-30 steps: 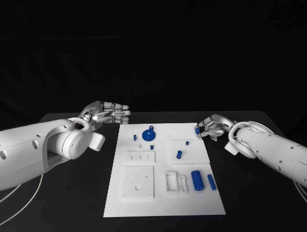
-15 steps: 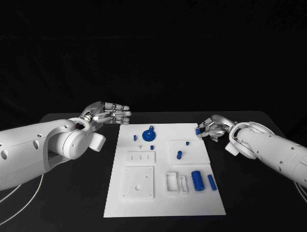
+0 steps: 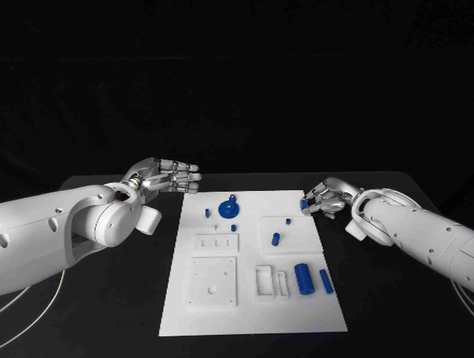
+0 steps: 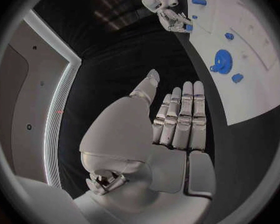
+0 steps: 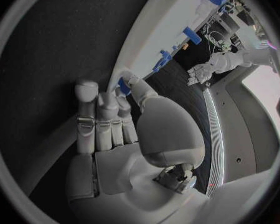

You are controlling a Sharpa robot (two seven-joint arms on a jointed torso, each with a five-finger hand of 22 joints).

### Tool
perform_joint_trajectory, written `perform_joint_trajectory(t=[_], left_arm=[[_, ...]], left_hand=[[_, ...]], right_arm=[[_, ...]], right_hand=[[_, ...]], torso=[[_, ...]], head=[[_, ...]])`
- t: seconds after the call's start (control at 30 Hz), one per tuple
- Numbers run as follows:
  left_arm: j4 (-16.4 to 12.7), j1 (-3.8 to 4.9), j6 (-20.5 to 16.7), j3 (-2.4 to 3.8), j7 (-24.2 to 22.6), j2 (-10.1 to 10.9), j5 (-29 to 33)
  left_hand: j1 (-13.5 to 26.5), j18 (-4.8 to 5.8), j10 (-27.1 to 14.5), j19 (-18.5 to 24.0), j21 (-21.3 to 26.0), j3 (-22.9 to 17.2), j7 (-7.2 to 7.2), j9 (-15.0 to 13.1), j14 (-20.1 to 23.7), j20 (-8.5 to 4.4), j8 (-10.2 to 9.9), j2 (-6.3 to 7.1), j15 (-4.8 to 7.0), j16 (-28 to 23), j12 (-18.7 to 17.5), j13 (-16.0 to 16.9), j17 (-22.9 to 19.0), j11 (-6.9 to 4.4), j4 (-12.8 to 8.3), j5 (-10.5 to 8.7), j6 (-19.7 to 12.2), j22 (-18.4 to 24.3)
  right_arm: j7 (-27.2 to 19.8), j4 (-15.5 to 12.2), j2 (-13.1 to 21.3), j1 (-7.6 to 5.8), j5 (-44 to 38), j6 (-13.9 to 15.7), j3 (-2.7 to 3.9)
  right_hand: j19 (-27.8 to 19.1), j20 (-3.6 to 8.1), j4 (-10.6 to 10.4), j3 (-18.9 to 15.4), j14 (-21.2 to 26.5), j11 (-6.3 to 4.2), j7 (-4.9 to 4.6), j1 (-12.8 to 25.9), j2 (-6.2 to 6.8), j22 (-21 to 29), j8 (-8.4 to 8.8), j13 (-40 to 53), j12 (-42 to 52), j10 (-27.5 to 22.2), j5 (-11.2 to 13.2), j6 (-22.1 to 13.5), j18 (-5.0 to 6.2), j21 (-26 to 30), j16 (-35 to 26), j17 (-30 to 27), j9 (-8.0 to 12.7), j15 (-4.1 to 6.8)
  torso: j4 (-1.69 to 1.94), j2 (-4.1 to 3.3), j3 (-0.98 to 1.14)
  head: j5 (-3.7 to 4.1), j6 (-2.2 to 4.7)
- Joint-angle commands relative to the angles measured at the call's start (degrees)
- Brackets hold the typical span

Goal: Assemble the parts on the task board

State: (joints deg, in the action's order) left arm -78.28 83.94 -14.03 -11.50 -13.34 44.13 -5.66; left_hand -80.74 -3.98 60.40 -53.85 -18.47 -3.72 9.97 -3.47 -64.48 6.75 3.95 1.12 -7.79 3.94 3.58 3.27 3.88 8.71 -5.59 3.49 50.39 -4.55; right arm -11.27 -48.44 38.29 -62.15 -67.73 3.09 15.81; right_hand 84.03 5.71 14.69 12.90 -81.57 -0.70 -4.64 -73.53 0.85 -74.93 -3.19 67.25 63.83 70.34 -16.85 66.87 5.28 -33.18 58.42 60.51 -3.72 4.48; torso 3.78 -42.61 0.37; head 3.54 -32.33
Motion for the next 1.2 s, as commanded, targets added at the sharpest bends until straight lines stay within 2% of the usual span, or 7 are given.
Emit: perform_joint_trajectory(t=[0.03,0.3,0.47,0.67,0.9,1.03,1.2], left_arm=[[-0.21,0.03,0.91,0.05,-0.08,-0.03,-0.38],[-0.22,0.03,1.99,0.05,0.17,-0.19,-0.48],[0.07,0.05,3.72,0.06,1.17,-0.80,-1.27],[0.63,0.29,5.32,0.17,2.83,-1.21,-2.87],[1.69,0.97,6.72,0.30,7.17,-2.11,-5.79],[1.86,1.81,8.43,0.32,11.58,-2.79,-7.87],[1.93,2.66,9.72,0.32,16.47,-4.00,-9.03]], left_hand=[[-0.41,-1.12,-0.34,-0.08,0.23,-0.11,-0.06,0.06,0.42,0.20,-0.27,-0.19,0.00,-0.27,-0.12,0.07,-0.05,0.09,-0.42,0.29,-0.10,-0.09],[-0.54,-0.88,-0.13,-1.43,-0.82,-0.29,-0.25,-0.04,-3.63,-0.90,-0.13,-0.27,1.42,1.34,-0.12,0.07,0.38,-0.20,-0.82,0.49,1.77,-0.57],[0.45,0.06,6.34,-5.80,-6.68,-0.40,-1.49,-0.21,-10.94,-4.67,0.14,-1.48,5.01,7.94,-0.13,0.07,1.80,-2.64,-0.78,0.71,6.50,-3.74],[1.68,1.11,12.65,-6.43,-10.95,-0.91,-3.68,-0.32,-12.97,-6.71,0.36,-2.67,6.93,13.15,-0.15,0.12,4.67,-5.07,-0.15,0.91,12.72,-6.42],[4.17,1.87,18.82,-7.34,-15.60,-0.34,-4.68,-0.27,-14.79,-8.56,-0.32,-2.74,8.78,20.40,0.08,0.35,8.93,-7.14,1.44,0.52,14.33,-9.37],[6.55,2.31,25.69,-11.42,-24.51,1.52,-5.33,-0.40,-18.10,-11.90,-0.22,-2.83,11.74,35.69,0.97,1.28,18.67,-9.55,4.61,0.60,13.32,-14.78],[9.12,1.81,25.97,-8.59,-36.24,3.96,-6.70,-1.46,-14.80,-13.62,-0.14,-2.30,13.51,52.80,12.60,7.77,29.14,-11.06,7.71,1.18,16.10,-23.20]], right_arm=[[-0.37,-0.22,-0.08,0.18,-0.72,1.32,-0.06],[0.03,-2.62,0.70,0.21,-2.12,5.06,-0.06],[3.71,-6.53,1.75,-0.30,-4.99,9.47,-0.05],[9.10,-11.04,2.35,-1.69,-7.49,12.92,-0.05],[13.20,-15.37,2.47,-2.71,-9.24,13.79,-0.05],[15.57,-18.04,2.02,-3.02,-10.63,13.66,-0.06],[19.02,-20.68,0.89,-3.16,-12.28,14.12,-0.15]], right_hand=[[2.45,-0.22,-0.06,-0.36,-0.25,0.02,0.00,0.22,-0.36,-3.61,-0.37,0.02,0.28,0.14,0.21,0.54,0.52,-0.45,0.34,0.16,-0.05,-0.10],[2.72,-0.11,0.17,0.84,-0.67,-0.11,-0.01,0.21,-0.05,-3.85,-0.37,0.12,0.48,0.70,-0.60,0.61,0.66,-2.05,0.88,0.85,-0.04,0.03],[2.86,-0.06,0.03,2.54,-1.06,-0.18,-0.02,0.54,0.14,-3.90,-0.37,0.43,0.84,1.26,0.02,0.57,0.75,-3.06,0.97,1.17,-0.04,0.11],[2.87,-0.06,-1.05,6.68,-1.19,-0.21,-0.11,0.94,1.34,-3.79,-0.34,0.58,0.85,1.51,2.15,0.42,0.86,-3.54,0.96,1.49,-0.03,0.12],[2.85,0.01,-2.37,8.96,-1.22,-0.26,-0.01,0.85,2.57,-3.73,-0.38,0.60,0.76,1.56,2.64,0.72,0.89,-3.70,0.71,1.48,-0.05,0.19],[2.88,-0.01,-2.78,9.52,-1.23,-0.28,0.00,0.81,2.87,-3.69,-0.38,0.62,0.75,1.60,2.86,0.86,0.85,-3.69,0.67,1.51,-0.05,0.19],[2.87,0.04,-3.05,10.99,-1.27,-0.29,0.01,0.99,3.34,-3.64,-0.38,0.55,0.64,1.55,2.75,0.80,0.83,-3.63,0.63,1.51,-0.05,0.21]], torso=[[0.05,0.01,-0.07],[-0.03,0.05,-0.08],[-0.35,0.28,-0.23],[-0.90,0.92,-0.51],[-1.09,1.90,-0.84],[-1.19,2.37,-1.01],[-1.18,3.09,-1.14]], head=[[-0.01,0.01],[0.06,0.31],[-0.05,0.59],[-0.20,0.63],[-0.43,0.44],[-0.85,0.24],[-2.03,-0.21]])
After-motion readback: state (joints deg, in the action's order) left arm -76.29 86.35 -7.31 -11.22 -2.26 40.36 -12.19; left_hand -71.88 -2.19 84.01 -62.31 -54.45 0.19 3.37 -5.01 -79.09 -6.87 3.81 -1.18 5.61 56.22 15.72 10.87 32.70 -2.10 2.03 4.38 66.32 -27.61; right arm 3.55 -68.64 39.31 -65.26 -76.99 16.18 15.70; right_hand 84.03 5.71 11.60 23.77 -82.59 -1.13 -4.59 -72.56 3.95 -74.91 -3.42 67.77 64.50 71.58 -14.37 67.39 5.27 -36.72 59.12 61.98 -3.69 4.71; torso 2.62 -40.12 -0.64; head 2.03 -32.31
